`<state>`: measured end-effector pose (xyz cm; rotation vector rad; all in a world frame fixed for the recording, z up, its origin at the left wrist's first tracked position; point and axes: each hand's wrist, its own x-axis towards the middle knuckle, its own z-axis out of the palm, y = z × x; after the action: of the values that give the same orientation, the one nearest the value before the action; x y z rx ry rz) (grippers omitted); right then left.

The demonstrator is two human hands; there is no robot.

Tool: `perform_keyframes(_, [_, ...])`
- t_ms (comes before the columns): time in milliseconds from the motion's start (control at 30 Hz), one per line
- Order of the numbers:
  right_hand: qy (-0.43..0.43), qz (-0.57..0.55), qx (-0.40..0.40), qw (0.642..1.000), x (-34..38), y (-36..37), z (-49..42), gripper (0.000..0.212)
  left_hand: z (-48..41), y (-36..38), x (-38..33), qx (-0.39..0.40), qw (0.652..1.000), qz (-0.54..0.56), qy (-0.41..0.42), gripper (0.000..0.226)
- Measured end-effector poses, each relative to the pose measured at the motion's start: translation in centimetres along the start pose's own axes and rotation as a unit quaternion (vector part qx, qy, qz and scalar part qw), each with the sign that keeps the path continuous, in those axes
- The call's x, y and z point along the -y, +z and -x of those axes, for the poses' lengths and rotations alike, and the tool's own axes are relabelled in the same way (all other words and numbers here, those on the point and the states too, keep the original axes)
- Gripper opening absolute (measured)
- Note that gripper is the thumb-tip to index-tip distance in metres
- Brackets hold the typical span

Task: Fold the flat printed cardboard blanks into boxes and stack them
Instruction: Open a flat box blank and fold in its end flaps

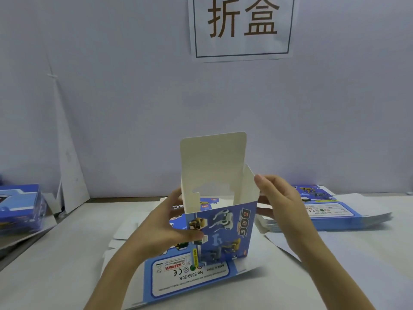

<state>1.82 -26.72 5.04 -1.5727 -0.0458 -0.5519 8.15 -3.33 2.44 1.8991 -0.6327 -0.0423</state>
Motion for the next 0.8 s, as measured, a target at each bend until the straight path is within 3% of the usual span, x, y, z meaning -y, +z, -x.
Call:
perform_keyframes(133, [0.028,-0.074,0.000,0.997,-0.9,-0.6,-0.6,0.024,-0.3,0.5,0.5,-0.004,1.000,0.018,-0.004,0.085])
perform_keyframes(233, [0.018,-0.098,-0.017,0.995,-2.3,-0.3,-0.5,0.040,-0.4,0.6,0.6,-0.005,1.000,0.021,-0.010,0.085])
perform_keyframes(500, [-0.063,-0.001,0.006,0.998,-3.7,1.7,0.6,0.040,-0.1,0.3,0.2,-0.009,1.000,-0.018,0.003,0.081])
perform_keyframes(633, [-0.214,0.138,-0.060,0.965,-2.8,0.4,0.7,0.035,-0.1,0.3,0.1,-0.013,1.000,-0.013,0.016,0.088])
perform_keyframes(700, [-0.267,0.197,-0.054,0.942,-3.2,0.2,0.8,0.036,0.0,0.3,0.0,-0.029,0.999,-0.020,0.027,0.101])
perform_keyframes(800, [-0.270,0.225,-0.054,0.935,-3.5,-0.1,0.6,0.034,0.2,0.2,-0.4,-0.100,0.983,-0.112,0.105,0.136])
